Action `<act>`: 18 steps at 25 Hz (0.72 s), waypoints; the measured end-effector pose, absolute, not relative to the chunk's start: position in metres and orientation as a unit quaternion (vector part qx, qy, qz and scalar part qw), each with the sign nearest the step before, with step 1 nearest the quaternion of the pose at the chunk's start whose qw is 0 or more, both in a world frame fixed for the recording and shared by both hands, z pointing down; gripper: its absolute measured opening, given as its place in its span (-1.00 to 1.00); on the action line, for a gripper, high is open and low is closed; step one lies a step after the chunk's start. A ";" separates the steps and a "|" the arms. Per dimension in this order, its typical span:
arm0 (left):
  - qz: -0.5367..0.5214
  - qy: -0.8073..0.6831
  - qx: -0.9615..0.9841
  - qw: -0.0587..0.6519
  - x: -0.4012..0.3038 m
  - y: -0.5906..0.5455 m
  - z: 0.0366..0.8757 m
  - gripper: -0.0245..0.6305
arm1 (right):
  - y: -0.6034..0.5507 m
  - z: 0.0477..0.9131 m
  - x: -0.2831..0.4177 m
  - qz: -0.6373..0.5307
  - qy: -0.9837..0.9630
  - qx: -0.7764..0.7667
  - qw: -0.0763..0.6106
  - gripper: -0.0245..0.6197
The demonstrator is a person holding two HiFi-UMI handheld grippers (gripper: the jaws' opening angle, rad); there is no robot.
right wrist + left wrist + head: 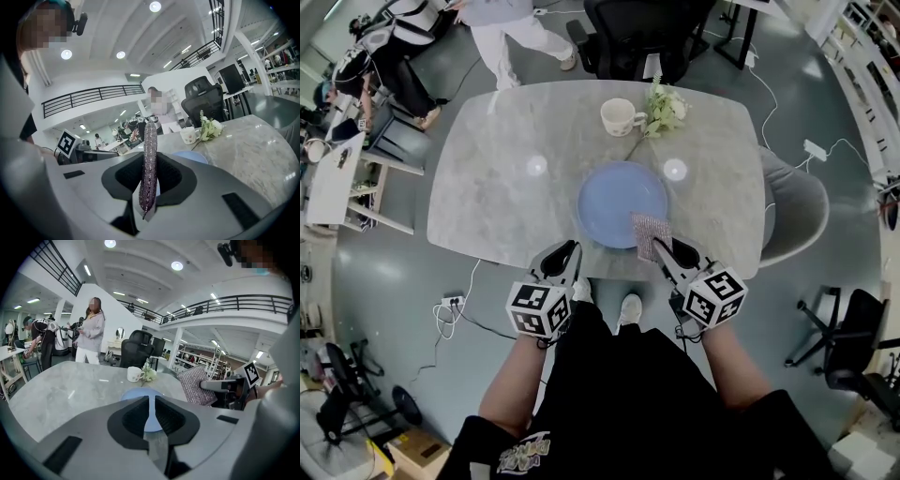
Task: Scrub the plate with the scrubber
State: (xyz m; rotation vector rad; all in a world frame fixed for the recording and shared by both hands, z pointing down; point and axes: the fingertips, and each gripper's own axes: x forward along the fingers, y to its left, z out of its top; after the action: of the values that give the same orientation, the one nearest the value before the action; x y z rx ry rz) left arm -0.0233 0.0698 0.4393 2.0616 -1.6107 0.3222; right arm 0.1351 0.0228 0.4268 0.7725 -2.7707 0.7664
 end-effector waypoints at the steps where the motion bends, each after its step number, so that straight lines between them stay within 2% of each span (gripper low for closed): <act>1: 0.119 -0.591 0.757 0.251 -0.024 0.068 0.441 -0.76 | 0.022 0.427 0.135 0.257 -0.927 0.260 0.082 -0.69; 5: 0.124 -0.590 0.757 0.253 -0.028 0.060 0.447 -0.68 | 0.019 0.429 0.134 0.257 -0.926 0.265 0.082 -0.69; 12: 0.148 -0.581 0.756 0.262 -0.041 0.035 0.471 -0.36 | 0.002 0.435 0.126 0.254 -0.920 0.283 0.089 -0.69; 18: 0.175 -0.568 0.751 0.288 -0.059 0.005 0.507 -0.33 | -0.016 0.444 0.110 0.258 -0.914 0.292 0.111 -0.69</act>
State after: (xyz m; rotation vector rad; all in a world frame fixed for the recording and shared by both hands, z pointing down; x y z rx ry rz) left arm -0.0586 0.0054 0.5070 2.0055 -1.5168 0.4666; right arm 0.1103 -0.0156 0.4436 0.8579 -2.6863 0.7571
